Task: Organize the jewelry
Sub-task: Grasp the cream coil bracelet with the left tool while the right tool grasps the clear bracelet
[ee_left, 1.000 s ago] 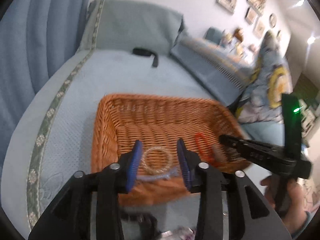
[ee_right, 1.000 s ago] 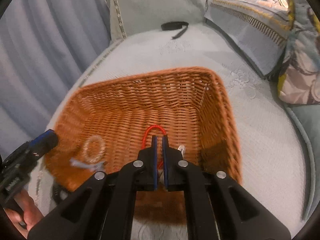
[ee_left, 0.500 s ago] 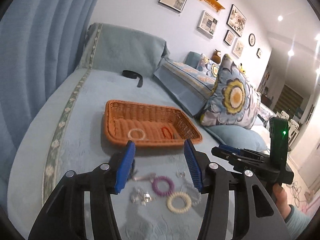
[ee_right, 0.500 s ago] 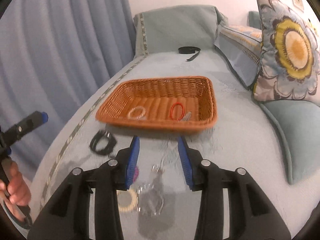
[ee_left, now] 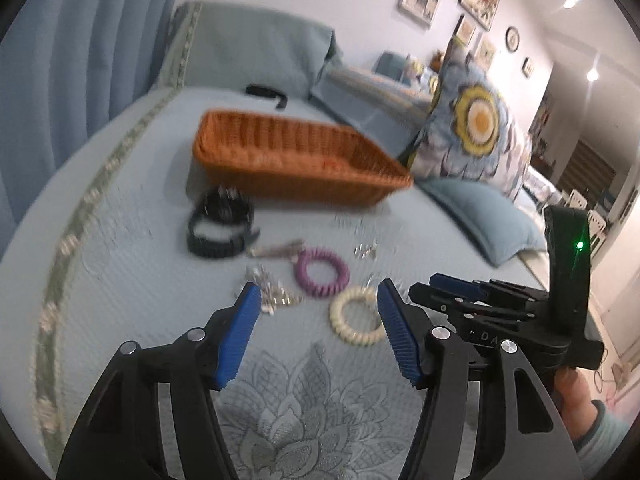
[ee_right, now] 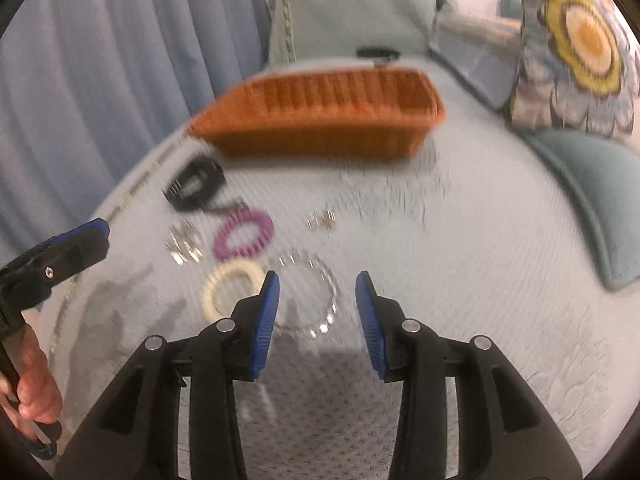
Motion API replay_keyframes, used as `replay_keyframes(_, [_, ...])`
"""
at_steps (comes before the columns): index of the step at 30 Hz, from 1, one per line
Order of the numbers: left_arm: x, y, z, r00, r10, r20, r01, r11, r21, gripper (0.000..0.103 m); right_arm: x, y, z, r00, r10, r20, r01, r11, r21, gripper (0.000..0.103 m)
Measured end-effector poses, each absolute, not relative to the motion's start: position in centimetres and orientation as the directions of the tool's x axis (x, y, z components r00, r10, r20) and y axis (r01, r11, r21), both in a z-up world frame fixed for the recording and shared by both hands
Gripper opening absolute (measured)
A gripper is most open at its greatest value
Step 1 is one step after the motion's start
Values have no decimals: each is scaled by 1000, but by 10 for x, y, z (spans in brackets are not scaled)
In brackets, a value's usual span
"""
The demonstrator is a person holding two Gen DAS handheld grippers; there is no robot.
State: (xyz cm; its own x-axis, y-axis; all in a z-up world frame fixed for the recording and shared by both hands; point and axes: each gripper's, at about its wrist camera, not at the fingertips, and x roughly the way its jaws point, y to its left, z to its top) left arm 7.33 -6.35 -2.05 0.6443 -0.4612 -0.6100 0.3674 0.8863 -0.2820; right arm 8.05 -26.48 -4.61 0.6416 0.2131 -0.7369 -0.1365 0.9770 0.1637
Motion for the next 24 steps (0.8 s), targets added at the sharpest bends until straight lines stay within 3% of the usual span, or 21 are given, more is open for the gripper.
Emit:
replay_keyframes(8, [93,-99,-56,597,-394,-699,376,907,-190,56,95,-264,-61,633,178,-753,-107,984,142,32])
replay_keyframes(13, [95,-114,-66,595,-328,-734,374,921,-108,46,94,-260,-62,639,134,-757,-103,991,88,19])
replay_keyframes(18, [94,-111,-66,606,-268,-749,339,939,-62,14,85,-269,-61,634,112,-765,-81,994,78,13])
replay_keyframes(24, [86,-93,-65,587,-311,-747,344,932,-117,13,73,-272,-61,635,166,-754,-110,986,125,13])
